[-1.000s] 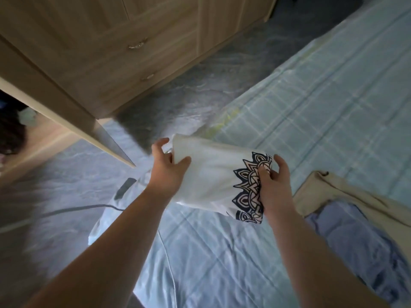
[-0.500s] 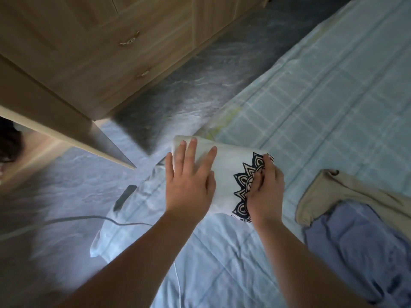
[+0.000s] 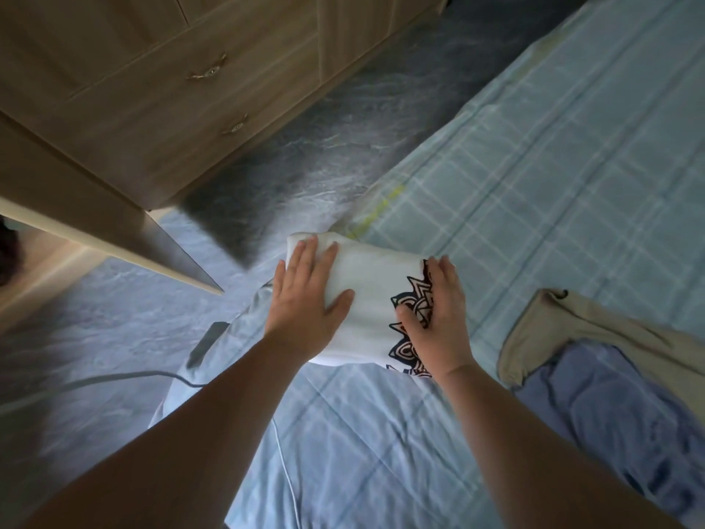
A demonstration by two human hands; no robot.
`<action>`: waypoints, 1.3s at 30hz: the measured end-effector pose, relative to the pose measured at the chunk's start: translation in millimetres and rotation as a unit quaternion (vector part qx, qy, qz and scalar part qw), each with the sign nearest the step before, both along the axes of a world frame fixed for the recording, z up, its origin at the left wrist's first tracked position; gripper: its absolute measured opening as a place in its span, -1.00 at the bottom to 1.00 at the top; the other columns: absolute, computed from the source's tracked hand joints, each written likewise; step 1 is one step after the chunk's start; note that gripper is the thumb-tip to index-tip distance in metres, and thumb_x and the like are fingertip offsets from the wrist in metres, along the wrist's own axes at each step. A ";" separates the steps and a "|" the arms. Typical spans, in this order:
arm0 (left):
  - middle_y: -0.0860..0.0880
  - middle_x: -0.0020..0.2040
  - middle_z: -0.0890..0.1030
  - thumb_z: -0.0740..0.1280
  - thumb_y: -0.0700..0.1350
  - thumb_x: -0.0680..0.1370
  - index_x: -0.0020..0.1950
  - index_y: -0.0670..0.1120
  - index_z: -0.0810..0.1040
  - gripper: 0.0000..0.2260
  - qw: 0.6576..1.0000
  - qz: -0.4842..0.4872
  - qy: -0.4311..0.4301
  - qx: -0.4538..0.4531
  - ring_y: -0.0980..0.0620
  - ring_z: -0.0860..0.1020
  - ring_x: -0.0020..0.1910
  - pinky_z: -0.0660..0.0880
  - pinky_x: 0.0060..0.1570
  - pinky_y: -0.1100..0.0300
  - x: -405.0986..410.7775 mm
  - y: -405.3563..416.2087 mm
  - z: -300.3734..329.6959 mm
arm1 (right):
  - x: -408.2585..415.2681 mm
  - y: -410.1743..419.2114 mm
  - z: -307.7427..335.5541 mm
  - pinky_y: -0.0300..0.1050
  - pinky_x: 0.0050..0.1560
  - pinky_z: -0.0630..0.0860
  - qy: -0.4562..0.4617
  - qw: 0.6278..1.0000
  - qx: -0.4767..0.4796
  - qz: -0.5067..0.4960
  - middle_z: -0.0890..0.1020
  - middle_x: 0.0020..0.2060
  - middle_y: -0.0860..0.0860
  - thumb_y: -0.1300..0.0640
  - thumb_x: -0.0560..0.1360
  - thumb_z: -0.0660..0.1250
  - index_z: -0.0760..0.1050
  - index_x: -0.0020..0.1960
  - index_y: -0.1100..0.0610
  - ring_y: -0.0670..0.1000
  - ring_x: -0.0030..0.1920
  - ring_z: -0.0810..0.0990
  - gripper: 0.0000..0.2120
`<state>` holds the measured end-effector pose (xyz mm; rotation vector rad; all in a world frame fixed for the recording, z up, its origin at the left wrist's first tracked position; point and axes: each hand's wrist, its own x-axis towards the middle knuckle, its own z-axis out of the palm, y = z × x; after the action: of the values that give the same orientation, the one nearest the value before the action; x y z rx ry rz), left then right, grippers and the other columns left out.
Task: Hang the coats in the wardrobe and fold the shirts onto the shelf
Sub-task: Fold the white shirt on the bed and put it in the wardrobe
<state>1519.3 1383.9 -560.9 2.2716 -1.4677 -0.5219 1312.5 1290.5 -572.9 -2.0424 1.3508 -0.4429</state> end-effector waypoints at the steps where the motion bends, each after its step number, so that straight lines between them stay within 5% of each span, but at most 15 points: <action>1: 0.00 0.61 -0.01 0.20 0.28 0.53 0.58 0.10 0.06 -0.31 0.998 0.042 0.034 -0.023 0.02 -0.07 0.58 -0.05 0.54 -0.04 1.9 0.5 0.6 | -1.6 0.4 -1.6 -0.10 0.54 -0.03 -0.037 0.997 0.046 -0.050 0.07 0.58 0.11 -0.22 0.40 0.30 0.12 0.58 0.08 -0.04 0.57 0.00 -0.15; 4: 0.00 0.61 0.01 0.38 0.33 0.40 0.59 0.05 -0.01 -0.08 0.966 0.192 0.173 0.006 -0.03 0.08 0.56 0.08 0.52 -0.02 15.1 7.3 -7.4 | -6.8 9.1 -5.9 0.02 0.57 0.01 -0.145 0.954 0.187 -0.184 0.05 0.59 0.05 -0.31 0.29 0.37 -0.04 0.61 0.04 -0.10 0.57 0.02 0.06; 6: -0.06 0.52 0.29 0.36 0.45 0.32 0.57 0.02 0.09 -0.02 0.939 0.235 0.248 0.029 -0.07 0.36 0.44 0.32 0.42 -0.12 25.4 10.9 -13.5 | -11.7 12.7 -8.2 0.09 0.54 0.17 -0.181 0.935 0.229 -0.201 0.19 0.56 0.02 -0.25 0.28 0.41 0.00 0.60 0.03 -0.05 0.53 0.21 0.05; 10: -0.05 0.33 0.47 0.35 0.53 0.21 0.42 0.05 0.34 -0.08 0.942 0.211 0.248 0.076 -0.11 0.41 0.36 0.42 0.30 -0.16 39.7 8.5 -17.9 | -15.4 16.0 -2.0 0.24 0.22 0.54 -0.267 0.870 0.325 -0.257 0.57 0.30 0.12 0.01 0.29 0.50 0.32 0.46 0.07 0.16 0.24 0.60 -0.22; 15: 0.02 0.24 0.45 0.50 0.46 0.11 0.30 0.04 0.52 -0.13 0.908 0.209 0.343 0.117 -0.10 0.39 0.37 0.45 0.25 -0.20 48.7 0.7 -4.0 | -12.0 15.0 26.9 0.26 0.09 0.59 -0.284 0.811 0.426 -0.282 0.68 0.03 0.28 0.31 0.46 0.41 0.56 0.18 0.28 0.30 0.03 0.67 -0.70; 18: -0.03 0.34 0.40 0.52 0.34 0.16 0.31 0.06 0.49 -0.22 0.914 0.206 0.345 0.055 -0.10 0.40 0.36 0.46 0.25 -0.19 39.6 5.9 11.7 | -13.6 23.1 34.7 0.24 0.07 0.60 -0.292 0.829 0.393 -0.270 0.67 0.07 0.25 0.36 0.48 0.38 0.48 0.22 0.24 0.31 0.08 0.65 -0.68; 21: 0.02 0.11 0.63 0.58 0.11 0.33 0.23 0.09 0.49 -0.48 0.881 0.197 0.429 -0.028 -0.02 0.63 0.07 0.60 0.06 -0.11 22.7 28.1 20.2 | -19.7 46.7 43.0 0.28 0.04 0.60 -0.320 0.833 0.373 -0.255 0.67 0.08 0.17 0.32 0.54 0.34 0.39 0.24 0.14 0.22 0.06 0.67 -0.68; 25: -0.09 0.11 0.65 0.50 -0.13 0.48 0.28 -0.07 0.45 -0.58 0.842 0.179 0.499 -0.104 -0.07 0.65 0.06 0.62 0.02 -0.04 3.7 59.3 58.5 | -36.4 72.6 73.7 0.35 0.04 0.57 -0.364 0.818 0.387 -0.219 0.66 0.13 0.17 0.28 0.60 0.26 0.39 0.28 0.08 0.23 0.10 0.66 -0.72; 30: -0.21 0.18 0.62 0.50 -0.05 0.48 0.31 -0.17 0.46 -0.53 0.824 0.136 0.533 -0.131 -0.22 0.62 0.13 0.60 0.05 -0.13 -11.9 101.0 161.6 | -60.8 99.1 168.0 0.18 -0.06 0.62 -0.398 0.824 0.369 -0.162 0.66 0.15 0.16 0.29 0.61 0.23 0.38 0.32 0.10 0.16 0.05 0.69 -0.70; 35: -0.27 0.13 0.65 0.38 -0.10 0.55 0.19 -0.24 0.57 -0.71 0.806 0.147 0.535 -0.204 -0.23 0.64 0.08 0.59 0.07 -0.12 -38.8 182.0 305.2 | -69.3 144.8 296.8 0.14 0.00 0.60 -0.419 0.837 0.345 -0.072 0.67 0.15 0.10 0.26 0.59 0.29 0.42 0.31 0.02 0.13 0.09 0.68 -0.67; 39: -0.21 0.12 0.66 0.51 0.13 0.41 0.22 -0.21 0.55 -0.45 0.783 0.217 0.517 -0.269 -0.23 0.64 0.11 0.56 0.13 -0.20 -47.2 266.7 392.5 | -53.9 191.4 387.3 0.10 -0.05 0.62 -0.418 0.843 0.340 0.013 0.68 0.13 0.03 0.20 0.56 0.35 0.42 0.32 -0.05 0.09 0.09 0.68 -0.63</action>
<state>1472.0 1650.6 -168.3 1.3456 -0.4137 -0.8574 1258.6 1481.9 -185.7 -1.0534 0.7560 -0.6290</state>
